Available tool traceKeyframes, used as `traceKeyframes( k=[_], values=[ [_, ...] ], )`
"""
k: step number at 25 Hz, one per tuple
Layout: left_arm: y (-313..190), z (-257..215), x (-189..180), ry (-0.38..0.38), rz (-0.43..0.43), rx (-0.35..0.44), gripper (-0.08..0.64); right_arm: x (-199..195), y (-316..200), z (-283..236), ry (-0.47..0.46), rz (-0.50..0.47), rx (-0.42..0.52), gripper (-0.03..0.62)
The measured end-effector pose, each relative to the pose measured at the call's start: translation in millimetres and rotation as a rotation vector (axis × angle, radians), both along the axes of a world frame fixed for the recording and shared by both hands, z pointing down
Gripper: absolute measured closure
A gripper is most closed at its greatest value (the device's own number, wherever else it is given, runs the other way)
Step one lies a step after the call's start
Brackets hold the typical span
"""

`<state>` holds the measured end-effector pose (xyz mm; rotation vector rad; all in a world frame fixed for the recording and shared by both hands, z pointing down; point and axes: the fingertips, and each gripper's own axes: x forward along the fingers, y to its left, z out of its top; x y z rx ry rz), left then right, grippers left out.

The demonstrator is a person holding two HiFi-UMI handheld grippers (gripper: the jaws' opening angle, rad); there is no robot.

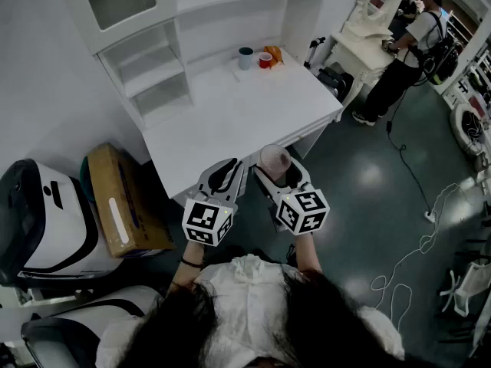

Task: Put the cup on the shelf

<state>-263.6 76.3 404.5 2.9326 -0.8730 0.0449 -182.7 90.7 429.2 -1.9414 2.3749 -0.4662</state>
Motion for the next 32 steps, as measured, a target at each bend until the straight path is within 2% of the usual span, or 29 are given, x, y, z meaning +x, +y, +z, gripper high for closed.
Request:
traceKeyframes(
  k=[15,20,25,32],
  values=[
    [-26,6,-24,-0.002,0.023,0.01,0.502,-28,-26,3,-0.025,-0.003,0.033,0.245],
    [-31,14,-24,-0.011,0.049,-0.002,0.502,-28,-28,10,-0.03,0.007,0.019,0.245],
    [-35,16,-10,-0.01,0.083,-0.001,0.502,-16,-34,13,-0.016,0.029,0.01,0.245],
    [-44,19,28,-0.011,0.094,-0.002,0.502,28,-47,14,0.0,0.034,0.018,0.245]
  ],
)
